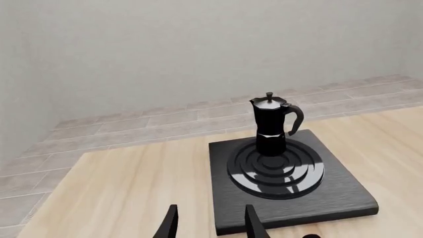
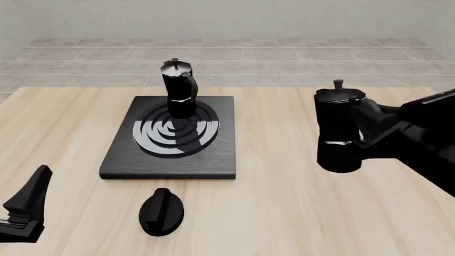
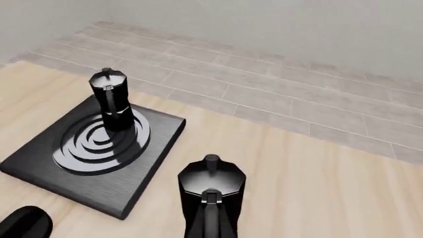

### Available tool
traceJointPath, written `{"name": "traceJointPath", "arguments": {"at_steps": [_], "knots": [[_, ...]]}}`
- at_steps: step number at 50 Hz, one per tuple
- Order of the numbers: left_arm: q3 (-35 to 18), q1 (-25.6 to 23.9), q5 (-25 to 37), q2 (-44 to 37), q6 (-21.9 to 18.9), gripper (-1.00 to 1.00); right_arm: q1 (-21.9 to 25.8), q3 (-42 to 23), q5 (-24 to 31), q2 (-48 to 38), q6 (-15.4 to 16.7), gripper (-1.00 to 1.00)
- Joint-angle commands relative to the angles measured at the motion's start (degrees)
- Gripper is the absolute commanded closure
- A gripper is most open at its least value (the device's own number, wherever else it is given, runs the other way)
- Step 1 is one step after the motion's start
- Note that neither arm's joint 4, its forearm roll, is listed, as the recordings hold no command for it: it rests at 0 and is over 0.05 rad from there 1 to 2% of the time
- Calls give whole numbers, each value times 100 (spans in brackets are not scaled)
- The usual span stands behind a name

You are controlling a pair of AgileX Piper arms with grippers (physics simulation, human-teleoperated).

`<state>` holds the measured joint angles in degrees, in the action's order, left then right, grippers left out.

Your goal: Put both moka pots on the stove.

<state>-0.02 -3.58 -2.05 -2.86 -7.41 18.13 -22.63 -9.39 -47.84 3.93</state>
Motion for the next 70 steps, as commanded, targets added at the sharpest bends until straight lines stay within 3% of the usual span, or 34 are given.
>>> {"name": "traceJointPath", "arguments": {"at_steps": [1,3,5,7,8,10,21,70], "knots": [[1,0,40,34,-2,-100,287,91,-872,-120,114,100],[1,-1,18,8,-4,-100,330,153,-1088,-133,293,100],[1,-3,6,-7,-6,-100,342,123,-1098,-191,166,100],[2,-3,12,-2,-8,-100,394,194,-1351,-254,352,100],[2,0,-4,-20,-5,-100,416,186,-1425,-323,209,100],[1,2,27,10,0,-100,420,238,-1649,-420,332,100],[1,12,-25,-32,-6,-100,654,205,-2493,-973,337,100],[-1,37,-3,29,23,-100,1358,-314,-4645,-2662,154,100]]}}
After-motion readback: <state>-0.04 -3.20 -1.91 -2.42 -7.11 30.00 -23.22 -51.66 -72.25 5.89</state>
